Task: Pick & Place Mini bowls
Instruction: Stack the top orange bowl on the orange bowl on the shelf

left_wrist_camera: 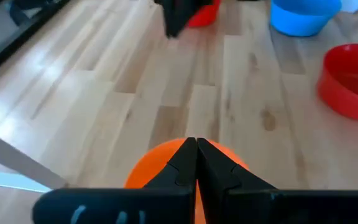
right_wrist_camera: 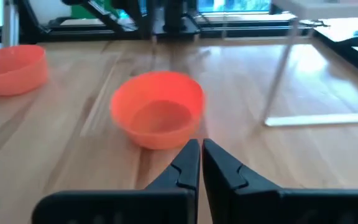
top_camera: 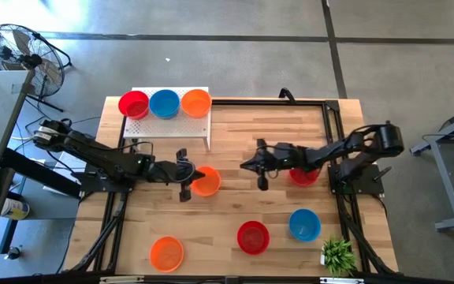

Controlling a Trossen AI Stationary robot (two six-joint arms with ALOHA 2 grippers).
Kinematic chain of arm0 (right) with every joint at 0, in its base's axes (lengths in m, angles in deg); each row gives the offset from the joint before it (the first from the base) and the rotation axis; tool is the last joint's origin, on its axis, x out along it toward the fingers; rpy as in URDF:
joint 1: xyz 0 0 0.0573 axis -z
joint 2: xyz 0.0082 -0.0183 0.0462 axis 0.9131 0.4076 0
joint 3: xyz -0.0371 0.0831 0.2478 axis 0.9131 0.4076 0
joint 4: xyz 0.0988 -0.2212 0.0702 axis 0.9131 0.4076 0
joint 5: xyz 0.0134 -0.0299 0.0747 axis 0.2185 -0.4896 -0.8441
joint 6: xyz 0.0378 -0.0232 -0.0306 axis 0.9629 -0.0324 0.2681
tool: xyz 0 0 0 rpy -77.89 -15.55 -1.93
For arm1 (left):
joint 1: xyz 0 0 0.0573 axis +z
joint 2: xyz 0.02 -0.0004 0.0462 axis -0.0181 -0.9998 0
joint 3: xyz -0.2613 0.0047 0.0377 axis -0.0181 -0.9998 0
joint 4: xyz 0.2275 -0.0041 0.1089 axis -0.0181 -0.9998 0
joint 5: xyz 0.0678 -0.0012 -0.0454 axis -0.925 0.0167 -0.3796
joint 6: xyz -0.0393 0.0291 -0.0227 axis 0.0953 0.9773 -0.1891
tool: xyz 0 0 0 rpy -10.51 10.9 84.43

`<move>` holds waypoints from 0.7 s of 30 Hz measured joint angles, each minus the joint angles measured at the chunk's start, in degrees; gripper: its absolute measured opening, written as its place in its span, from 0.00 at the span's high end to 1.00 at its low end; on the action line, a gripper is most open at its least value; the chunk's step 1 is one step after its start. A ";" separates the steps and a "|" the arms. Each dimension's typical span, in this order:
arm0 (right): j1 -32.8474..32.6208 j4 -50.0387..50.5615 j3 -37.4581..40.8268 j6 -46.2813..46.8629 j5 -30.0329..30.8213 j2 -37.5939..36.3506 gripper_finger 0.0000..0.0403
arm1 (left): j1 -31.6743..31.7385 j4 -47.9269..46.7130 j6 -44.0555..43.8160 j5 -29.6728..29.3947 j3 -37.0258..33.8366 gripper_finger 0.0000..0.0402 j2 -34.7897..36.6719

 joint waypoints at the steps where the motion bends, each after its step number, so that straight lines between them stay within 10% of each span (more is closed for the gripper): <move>1: 0.30 -0.27 1.57 0.01 0.07 -1.42 0.99 | 0.00 -0.62 -0.43 0.62 0.21 1.00 0.00; 21: 1.60 -2.15 12.55 -1.45 3.09 -14.71 1.00 | 0.00 -26.63 -10.43 7.96 20.12 0.84 -17.57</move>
